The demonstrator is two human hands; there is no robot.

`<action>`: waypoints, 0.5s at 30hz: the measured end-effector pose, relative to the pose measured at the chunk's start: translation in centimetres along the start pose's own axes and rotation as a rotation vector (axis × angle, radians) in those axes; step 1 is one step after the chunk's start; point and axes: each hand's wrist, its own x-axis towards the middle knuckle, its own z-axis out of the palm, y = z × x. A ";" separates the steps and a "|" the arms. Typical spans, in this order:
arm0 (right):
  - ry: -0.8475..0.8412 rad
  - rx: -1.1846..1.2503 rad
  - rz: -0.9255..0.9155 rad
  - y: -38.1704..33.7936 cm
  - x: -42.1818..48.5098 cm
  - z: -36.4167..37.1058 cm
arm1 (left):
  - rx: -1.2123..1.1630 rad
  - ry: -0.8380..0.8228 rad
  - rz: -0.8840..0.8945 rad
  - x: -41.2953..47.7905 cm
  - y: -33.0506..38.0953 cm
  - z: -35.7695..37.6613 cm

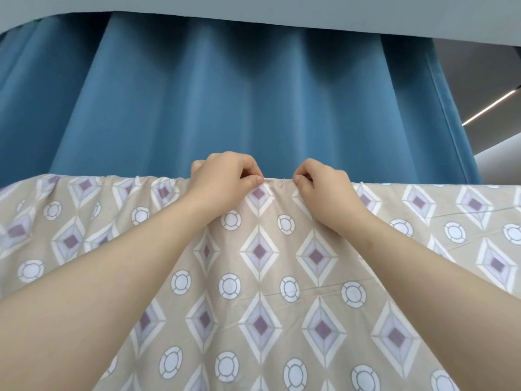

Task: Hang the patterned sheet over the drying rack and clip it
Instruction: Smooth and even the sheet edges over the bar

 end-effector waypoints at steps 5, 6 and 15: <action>0.037 -0.085 -0.052 -0.2 -0.3 0.4 | -0.114 -0.092 -0.062 0.3 0.4 -0.3; 0.051 -0.097 -0.064 -0.2 -0.4 0.5 | -0.127 -0.110 -0.050 0.6 0.8 -0.2; 0.048 -0.159 -0.090 0.3 -0.4 0.8 | 0.031 -0.174 -0.059 1.2 0.1 0.4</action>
